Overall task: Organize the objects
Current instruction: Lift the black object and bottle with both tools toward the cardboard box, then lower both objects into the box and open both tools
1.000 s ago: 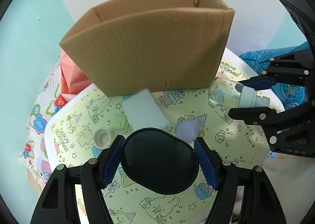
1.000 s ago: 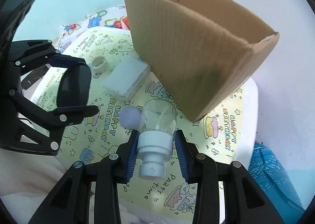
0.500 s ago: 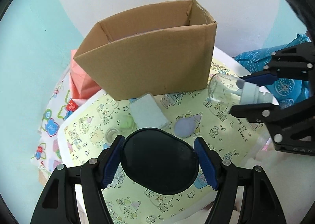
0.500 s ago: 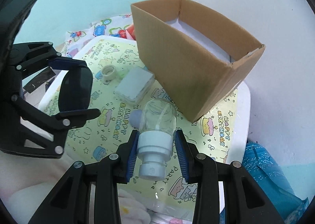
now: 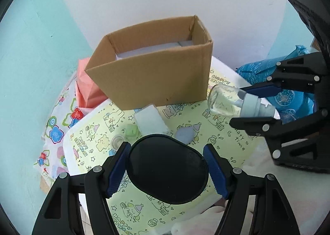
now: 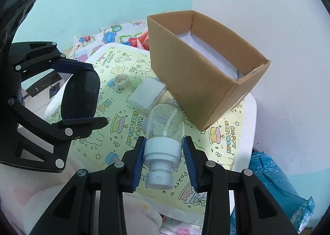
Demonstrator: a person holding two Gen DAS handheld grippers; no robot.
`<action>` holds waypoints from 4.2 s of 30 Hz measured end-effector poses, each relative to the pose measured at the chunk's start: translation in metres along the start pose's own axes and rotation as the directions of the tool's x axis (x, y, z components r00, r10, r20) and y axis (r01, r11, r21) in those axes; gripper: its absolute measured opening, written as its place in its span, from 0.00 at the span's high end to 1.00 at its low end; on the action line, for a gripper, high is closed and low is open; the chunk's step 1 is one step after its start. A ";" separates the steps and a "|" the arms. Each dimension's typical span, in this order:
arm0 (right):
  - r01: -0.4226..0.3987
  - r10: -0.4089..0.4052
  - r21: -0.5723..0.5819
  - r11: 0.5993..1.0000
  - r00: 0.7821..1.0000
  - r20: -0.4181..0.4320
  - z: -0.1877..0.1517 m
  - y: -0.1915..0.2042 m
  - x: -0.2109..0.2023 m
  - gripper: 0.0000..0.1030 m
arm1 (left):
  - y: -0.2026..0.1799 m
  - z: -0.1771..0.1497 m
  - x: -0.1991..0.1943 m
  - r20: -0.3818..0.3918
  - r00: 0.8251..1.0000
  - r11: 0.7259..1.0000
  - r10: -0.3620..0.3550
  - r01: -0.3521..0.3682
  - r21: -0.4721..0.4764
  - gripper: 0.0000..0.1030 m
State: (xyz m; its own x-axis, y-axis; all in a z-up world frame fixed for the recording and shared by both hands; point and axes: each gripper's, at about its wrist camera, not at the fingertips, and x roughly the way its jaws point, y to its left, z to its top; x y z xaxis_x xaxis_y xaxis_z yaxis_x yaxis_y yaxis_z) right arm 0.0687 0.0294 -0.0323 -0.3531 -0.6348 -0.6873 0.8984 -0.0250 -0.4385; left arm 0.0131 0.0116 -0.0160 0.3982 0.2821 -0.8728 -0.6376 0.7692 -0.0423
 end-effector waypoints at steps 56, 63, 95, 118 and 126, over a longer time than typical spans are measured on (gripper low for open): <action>0.038 -0.039 0.012 0.999 0.994 0.104 0.047 -0.043 -0.054 0.61 | -0.004 0.067 -0.023 0.064 0.997 0.994 -0.034 0.028 0.102 0.29; 0.043 -0.045 0.017 0.999 0.994 0.097 0.058 -0.053 -0.047 0.61 | -0.001 0.078 -0.015 0.060 0.997 0.994 -0.040 0.034 0.108 0.29; 0.099 -0.099 0.004 0.995 0.992 0.072 0.090 -0.089 -0.019 0.61 | 0.018 0.126 0.038 0.049 0.995 0.985 -0.091 0.082 0.148 0.29; 0.134 -0.135 0.027 0.991 0.989 0.060 0.108 -0.100 0.006 0.61 | 0.017 0.145 0.056 0.073 0.994 0.976 -0.076 0.059 0.209 0.28; 0.131 -0.136 0.070 0.989 0.988 0.068 0.112 -0.104 0.011 0.35 | 0.025 0.139 0.059 0.062 0.995 0.979 -0.080 0.067 0.192 0.12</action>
State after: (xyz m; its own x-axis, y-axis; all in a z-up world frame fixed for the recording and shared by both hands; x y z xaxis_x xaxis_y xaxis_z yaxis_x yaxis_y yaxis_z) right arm 0.0001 -0.0616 0.0705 -0.4534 -0.6768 -0.5800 0.8602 -0.1619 -0.4836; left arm 0.1120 0.1273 -0.0005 0.4880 0.2547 -0.8349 -0.4712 0.8820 -0.0064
